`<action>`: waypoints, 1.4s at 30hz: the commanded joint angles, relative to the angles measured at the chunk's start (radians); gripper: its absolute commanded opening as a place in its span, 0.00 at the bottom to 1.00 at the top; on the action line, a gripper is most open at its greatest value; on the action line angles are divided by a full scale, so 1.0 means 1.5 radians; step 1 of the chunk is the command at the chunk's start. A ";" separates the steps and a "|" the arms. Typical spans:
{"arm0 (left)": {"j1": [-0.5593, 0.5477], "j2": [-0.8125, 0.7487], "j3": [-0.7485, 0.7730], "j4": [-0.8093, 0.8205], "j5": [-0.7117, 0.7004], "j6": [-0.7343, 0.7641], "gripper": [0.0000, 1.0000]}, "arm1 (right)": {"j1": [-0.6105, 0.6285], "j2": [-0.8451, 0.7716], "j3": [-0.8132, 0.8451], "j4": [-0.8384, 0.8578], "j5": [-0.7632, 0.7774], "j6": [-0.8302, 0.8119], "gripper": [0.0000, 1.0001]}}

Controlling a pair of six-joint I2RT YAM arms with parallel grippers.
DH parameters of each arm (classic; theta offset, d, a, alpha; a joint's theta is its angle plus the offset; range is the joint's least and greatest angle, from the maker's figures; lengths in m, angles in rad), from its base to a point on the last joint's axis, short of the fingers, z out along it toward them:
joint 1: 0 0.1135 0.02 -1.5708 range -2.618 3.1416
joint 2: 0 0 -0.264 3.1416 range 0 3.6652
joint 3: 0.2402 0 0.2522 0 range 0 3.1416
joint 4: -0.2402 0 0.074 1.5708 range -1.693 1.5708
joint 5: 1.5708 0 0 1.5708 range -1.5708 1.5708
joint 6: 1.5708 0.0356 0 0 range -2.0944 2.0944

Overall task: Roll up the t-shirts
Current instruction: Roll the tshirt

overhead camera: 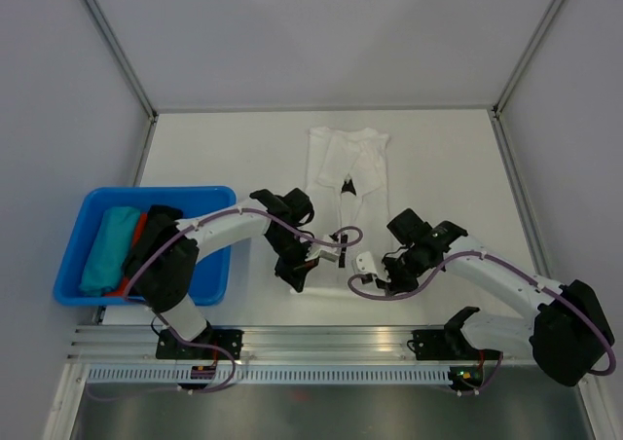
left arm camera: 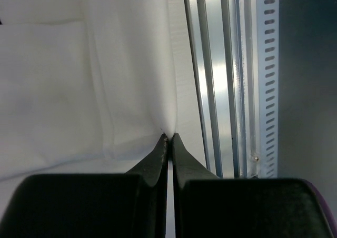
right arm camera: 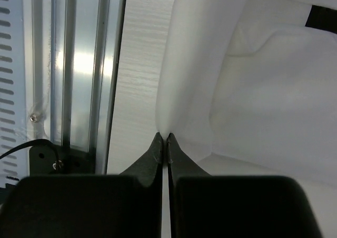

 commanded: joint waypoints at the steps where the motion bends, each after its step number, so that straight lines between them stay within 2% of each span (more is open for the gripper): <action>1: 0.047 0.054 0.053 -0.050 0.062 0.030 0.02 | -0.032 0.011 -0.001 0.007 -0.061 0.024 0.00; 8: 0.087 0.140 0.106 -0.032 0.049 0.008 0.02 | -0.105 0.045 0.001 0.133 -0.045 0.118 0.01; 13: 0.099 0.163 0.117 0.010 0.002 -0.022 0.02 | -0.118 0.047 -0.013 0.218 0.026 0.208 0.25; 20: 0.099 0.184 0.154 0.020 -0.014 -0.038 0.02 | -0.189 -0.011 0.073 0.222 0.018 0.319 0.31; 22: 0.099 0.188 0.158 0.022 -0.018 -0.043 0.02 | -0.190 -0.042 0.089 0.259 0.018 0.377 0.31; 23: 0.099 0.188 0.158 0.022 -0.019 -0.044 0.02 | -0.192 -0.057 0.087 0.289 0.019 0.480 0.30; 24: 0.099 0.190 0.157 0.022 -0.025 -0.044 0.02 | -0.192 -0.075 0.079 0.370 0.024 0.545 0.29; 25: 0.099 0.192 0.156 0.022 -0.027 -0.044 0.02 | -0.193 -0.104 0.072 0.405 0.045 0.606 0.29; 26: 0.099 0.193 0.155 0.022 -0.032 -0.046 0.02 | -0.192 -0.117 0.059 0.430 0.065 0.736 0.27; 29: 0.099 0.195 0.150 0.022 -0.042 -0.045 0.02 | -0.192 -0.145 0.017 0.437 0.060 0.835 0.08; 30: 0.099 0.198 0.149 0.022 -0.043 -0.044 0.03 | -0.192 -0.152 -0.004 0.429 0.062 0.901 0.00; 32: 0.099 0.201 0.156 0.023 -0.047 -0.044 0.03 | -0.191 -0.183 -0.075 0.420 0.074 0.978 0.00; 37: 0.099 0.216 0.181 0.023 -0.071 -0.057 0.05 | -0.183 -0.244 -0.186 0.451 0.102 1.020 0.00; 42: 0.099 0.223 0.187 0.024 -0.080 -0.074 0.05 | -0.174 -0.191 -0.221 0.467 0.107 1.068 0.00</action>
